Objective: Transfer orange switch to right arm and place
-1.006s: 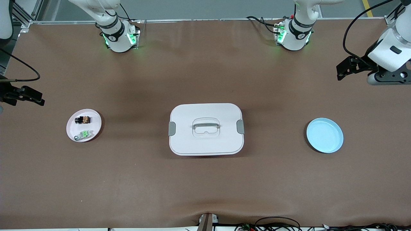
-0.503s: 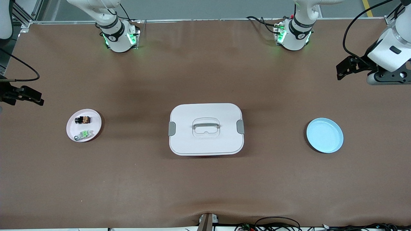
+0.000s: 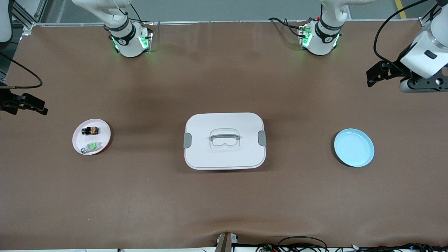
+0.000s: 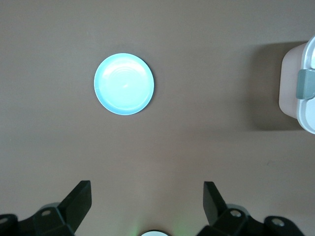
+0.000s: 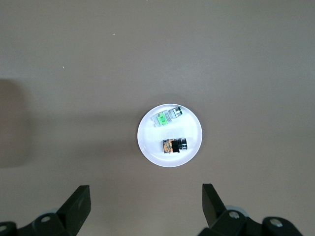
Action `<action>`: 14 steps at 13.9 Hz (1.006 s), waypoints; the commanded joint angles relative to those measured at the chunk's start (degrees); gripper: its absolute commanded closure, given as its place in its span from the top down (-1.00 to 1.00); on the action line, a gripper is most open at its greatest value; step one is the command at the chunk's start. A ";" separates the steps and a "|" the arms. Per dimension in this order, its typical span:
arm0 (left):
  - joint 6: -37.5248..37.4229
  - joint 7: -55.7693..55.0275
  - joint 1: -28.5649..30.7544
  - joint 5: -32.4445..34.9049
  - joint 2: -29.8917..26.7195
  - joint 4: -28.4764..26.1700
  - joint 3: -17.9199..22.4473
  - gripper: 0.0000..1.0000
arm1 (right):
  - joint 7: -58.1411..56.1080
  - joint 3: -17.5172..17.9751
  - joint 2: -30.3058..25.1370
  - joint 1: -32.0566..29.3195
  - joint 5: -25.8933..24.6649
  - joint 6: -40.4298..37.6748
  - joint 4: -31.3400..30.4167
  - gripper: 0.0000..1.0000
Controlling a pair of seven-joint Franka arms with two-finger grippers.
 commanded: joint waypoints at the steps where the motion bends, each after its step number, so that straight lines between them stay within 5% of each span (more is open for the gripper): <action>1: -0.59 1.35 -0.05 -0.90 -1.38 -0.90 0.12 1.00 | 0.19 -0.89 -1.62 0.80 0.63 -1.51 -0.27 1.00; 14: -1.38 1.27 -0.05 -0.81 -1.56 -0.81 0.12 1.00 | 0.46 -0.54 -8.65 1.24 0.63 -6.18 -1.32 1.00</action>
